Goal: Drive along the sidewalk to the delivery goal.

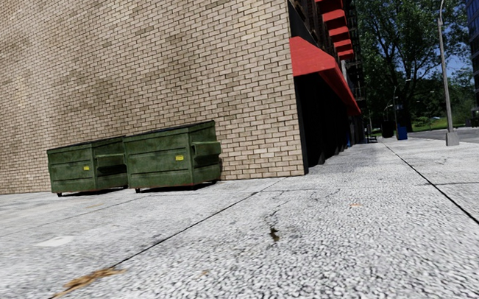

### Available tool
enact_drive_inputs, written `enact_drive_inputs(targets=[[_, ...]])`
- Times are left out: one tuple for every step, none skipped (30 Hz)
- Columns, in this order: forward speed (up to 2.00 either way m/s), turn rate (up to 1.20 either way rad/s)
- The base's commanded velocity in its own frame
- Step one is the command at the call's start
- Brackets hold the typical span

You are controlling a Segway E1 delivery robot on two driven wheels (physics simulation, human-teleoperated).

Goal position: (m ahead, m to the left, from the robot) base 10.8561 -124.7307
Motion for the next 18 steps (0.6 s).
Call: enact_drive_inputs(targets=[[0.00, 0.00], [0.00, 0.00], [0.00, 0.00], [0.00, 0.00], [0.00, 0.00], [0.00, 0.00], [0.00, 0.00], [0.00, 0.00], [0.00, 0.00], [0.00, 0.00], [0.00, 0.00], [0.00, 0.00], [0.00, 0.00], [0.00, 0.00], [0.00, 0.00], [0.00, 0.00], [0.00, 0.00], [0.00, 0.00]])
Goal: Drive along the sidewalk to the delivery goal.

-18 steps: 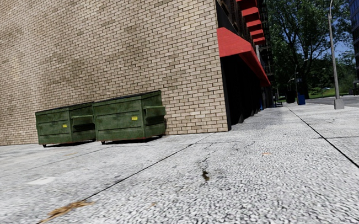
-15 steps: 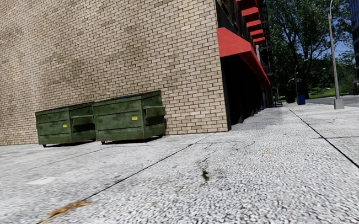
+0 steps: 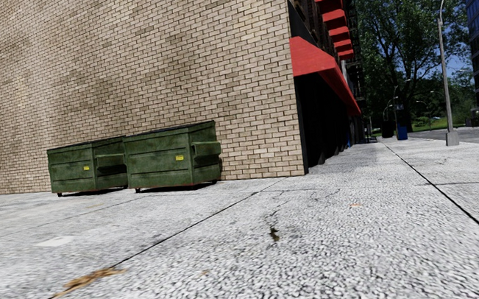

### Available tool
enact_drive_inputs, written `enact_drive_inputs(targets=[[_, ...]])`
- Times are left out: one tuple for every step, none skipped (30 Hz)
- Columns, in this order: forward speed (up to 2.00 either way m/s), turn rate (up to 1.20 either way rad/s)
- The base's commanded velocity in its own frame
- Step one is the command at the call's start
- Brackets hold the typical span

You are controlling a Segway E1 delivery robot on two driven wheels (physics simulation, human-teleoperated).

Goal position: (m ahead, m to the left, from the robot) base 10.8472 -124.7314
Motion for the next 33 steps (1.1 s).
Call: enact_drive_inputs(targets=[[0.00, 0.00], [0.00, 0.00], [0.00, 0.00], [0.00, 0.00], [0.00, 0.00], [0.00, 0.00], [0.00, 0.00], [0.00, 0.00], [0.00, 0.00], [0.00, 0.00], [0.00, 0.00], [0.00, 0.00], [0.18, 0.00], [0.39, 0.00], [0.47, 0.00], [0.66, 0.00], [0.66, 0.00], [0.76, 0.00], [0.95, 0.00], [1.12, 0.00], [1.18, 0.00], [1.20, 0.00], [1.20, 0.00], [1.22, 0.00], [1.24, 0.00], [1.25, 0.00], [1.24, 0.00], [1.23, 0.00], [1.23, 0.00], [1.22, 0.00], [1.22, 0.00], [1.26, 0.00], [1.46, 0.00]])
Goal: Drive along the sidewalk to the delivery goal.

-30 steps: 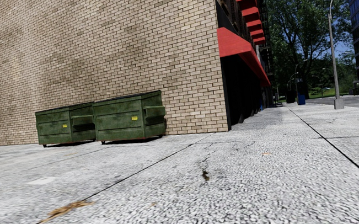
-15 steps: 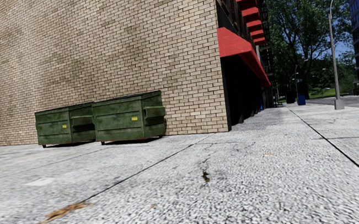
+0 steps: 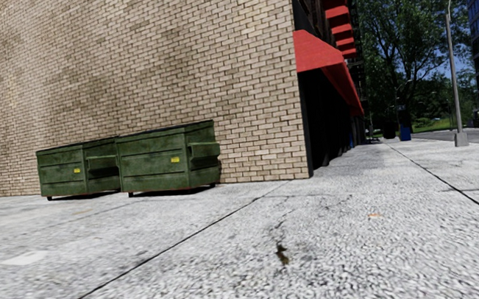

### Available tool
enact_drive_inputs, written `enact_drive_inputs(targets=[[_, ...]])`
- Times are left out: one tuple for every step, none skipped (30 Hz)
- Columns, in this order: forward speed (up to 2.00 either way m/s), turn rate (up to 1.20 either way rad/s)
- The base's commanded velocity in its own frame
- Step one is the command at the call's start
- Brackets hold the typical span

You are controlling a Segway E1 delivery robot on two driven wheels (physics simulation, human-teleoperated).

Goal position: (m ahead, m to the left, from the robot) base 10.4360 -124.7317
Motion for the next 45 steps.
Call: enact_drive_inputs(targets=[[1.48, 0.00], [1.48, 0.00], [1.52, 0.00], [1.55, 0.07], [1.61, 0.13], [1.69, 0.15], [1.69, 0.15], [1.76, 0.16], [1.77, 0.16], [1.78, 0.17], [1.78, 0.24], [1.78, 0.24], [1.78, 0.31], [1.78, 0.36], [1.78, 0.38], [1.78, 0.39], [1.78, 0.39], [1.78, 0.39], [1.78, 0.39], [1.78, 0.40], [1.78, 0.40], [1.77, 0.41], [1.77, 0.42], [1.77, 0.45], [1.77, 0.45], [1.77, 0.48], [1.77, 0.53], [1.77, 0.56], [1.76, 0.57], [1.76, 0.57], [1.76, 0.57], [1.76, 0.57], [1.76, 0.57], [1.76, 0.58], [1.76, 0.58], [1.76, 0.58], [1.76, 0.58], [1.76, 0.58], [1.75, 0.59], [1.75, 0.59], [1.75, 0.59], [1.75, 0.59], [1.74, 0.60], [1.74, 0.60], [1.74, 0.60]])
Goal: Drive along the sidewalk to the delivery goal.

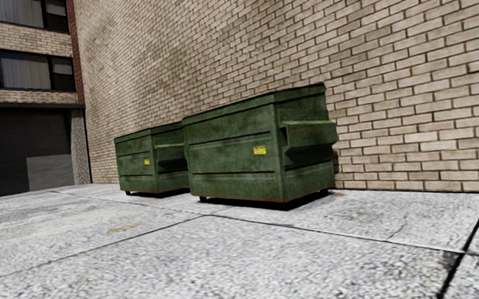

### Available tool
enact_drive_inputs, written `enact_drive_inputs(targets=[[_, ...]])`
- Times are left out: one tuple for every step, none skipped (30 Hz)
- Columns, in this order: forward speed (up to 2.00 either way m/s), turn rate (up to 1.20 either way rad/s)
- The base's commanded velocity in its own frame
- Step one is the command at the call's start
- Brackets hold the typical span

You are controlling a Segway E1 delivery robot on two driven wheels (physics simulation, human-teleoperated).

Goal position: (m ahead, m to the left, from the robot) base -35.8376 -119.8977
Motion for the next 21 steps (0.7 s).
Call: enact_drive_inputs(targets=[[1.74, 0.60], [1.74, 0.60], [1.74, 0.60], [1.74, 0.61], [1.74, 0.61], [1.74, 0.61], [1.74, 0.62], [1.74, 0.62], [1.74, 0.63], [1.74, 0.64], [1.74, 0.65], [1.74, 0.65], [1.74, 0.65], [1.74, 0.67], [1.74, 0.69], [1.74, 0.70], [1.74, 0.70], [1.74, 0.71], [1.74, 0.72], [1.74, 0.72], [1.74, 0.73]])
